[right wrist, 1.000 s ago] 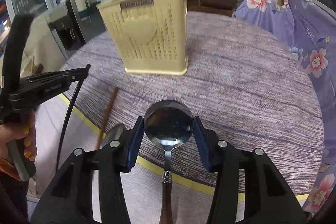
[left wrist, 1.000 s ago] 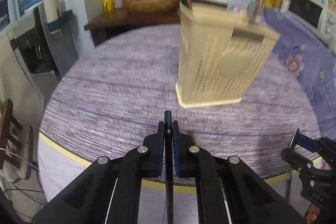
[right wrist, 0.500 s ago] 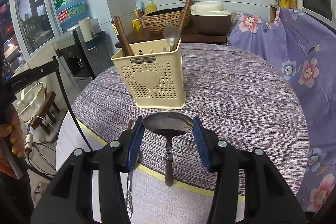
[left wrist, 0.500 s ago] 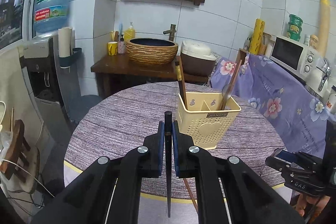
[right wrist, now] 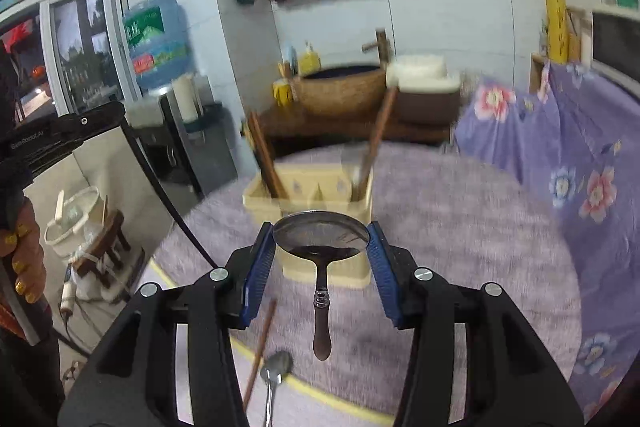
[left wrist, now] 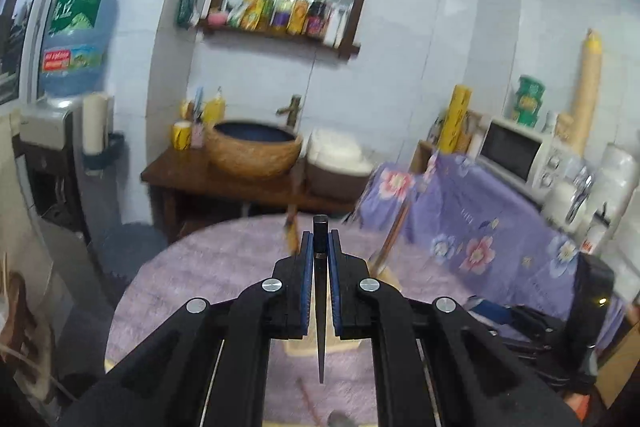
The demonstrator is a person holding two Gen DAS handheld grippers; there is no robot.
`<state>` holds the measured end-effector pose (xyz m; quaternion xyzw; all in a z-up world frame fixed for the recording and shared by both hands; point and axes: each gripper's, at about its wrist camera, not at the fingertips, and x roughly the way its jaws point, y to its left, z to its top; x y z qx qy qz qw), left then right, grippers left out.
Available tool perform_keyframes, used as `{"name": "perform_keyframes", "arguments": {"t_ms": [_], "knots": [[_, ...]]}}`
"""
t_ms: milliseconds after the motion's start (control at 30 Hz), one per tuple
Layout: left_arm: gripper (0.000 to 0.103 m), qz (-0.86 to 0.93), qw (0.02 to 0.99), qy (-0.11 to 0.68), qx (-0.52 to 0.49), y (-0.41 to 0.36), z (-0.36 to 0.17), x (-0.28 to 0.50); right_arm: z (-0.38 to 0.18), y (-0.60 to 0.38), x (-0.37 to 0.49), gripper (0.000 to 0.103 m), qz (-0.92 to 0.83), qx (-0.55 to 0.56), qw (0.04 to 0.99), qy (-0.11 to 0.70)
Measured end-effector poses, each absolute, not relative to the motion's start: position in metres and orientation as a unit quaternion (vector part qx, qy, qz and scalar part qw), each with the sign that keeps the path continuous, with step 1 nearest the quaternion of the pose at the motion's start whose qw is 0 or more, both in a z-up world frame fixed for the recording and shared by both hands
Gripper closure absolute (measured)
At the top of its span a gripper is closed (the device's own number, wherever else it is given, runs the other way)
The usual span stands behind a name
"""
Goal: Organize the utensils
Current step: 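Lower the chopstick left and spoon right into the caddy and open both grippers, then grasp the ornate-handled steel spoon with the right gripper while the left gripper approaches the brown chopstick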
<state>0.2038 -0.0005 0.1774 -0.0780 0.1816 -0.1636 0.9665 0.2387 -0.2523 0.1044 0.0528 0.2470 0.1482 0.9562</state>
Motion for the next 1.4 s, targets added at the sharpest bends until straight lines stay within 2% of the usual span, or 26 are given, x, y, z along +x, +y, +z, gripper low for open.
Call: {"name": "perform_keyframes", "arguments": {"t_ms": [133, 267, 700, 900, 1067, 1100, 1167, 1233, 1300, 1400], "knots": [[0.095, -0.159, 0.976, 0.126, -0.080, -0.014, 0.227, 0.225, 0.155, -0.244, 0.269, 0.055, 0.141, 0.048, 0.970, 0.194], [0.095, -0.125, 0.984, 0.103, -0.068, -0.032, 0.235, 0.259, 0.176, -0.236, 0.303, 0.055, 0.124, 0.053, 0.977, 0.166], [0.095, -0.119, 0.972, 0.194, -0.066, -0.045, 0.120, 0.294, 0.091, -0.222, 0.346, 0.055, 0.105, 0.037, 0.967, 0.231], [0.094, -0.125, 0.962, 0.236, -0.058, -0.050, 0.092, 0.299, 0.065, -0.216, 0.347, 0.055, 0.099, 0.029, 0.963, 0.250], [0.093, -0.130, 0.960, 0.246, -0.041, -0.052, 0.090, 0.298, 0.053, -0.215, 0.345, 0.053, 0.094, 0.021, 0.962, 0.255], [0.091, -0.131, 0.960, 0.246, -0.040, -0.051, 0.091, 0.297, 0.053, -0.215, 0.342, 0.051, 0.094, 0.019, 0.963, 0.252], [0.077, -0.124, 0.963, 0.235, -0.036, -0.048, 0.095, 0.289, 0.055, -0.216, 0.337, 0.034, 0.091, 0.017, 0.965, 0.245], [0.050, -0.122, 0.967, 0.220, -0.038, -0.041, 0.100, 0.275, 0.057, -0.217, 0.326, 0.034, 0.084, 0.013, 0.969, 0.232], [0.042, -0.121, 0.968, 0.216, -0.034, -0.035, 0.101, 0.258, 0.059, -0.217, 0.314, 0.033, 0.082, 0.006, 0.970, 0.230], [0.023, -0.119, 0.966, 0.229, -0.026, -0.025, 0.090, 0.234, 0.055, -0.219, 0.293, 0.033, 0.085, 0.004, 0.966, 0.244]]}}
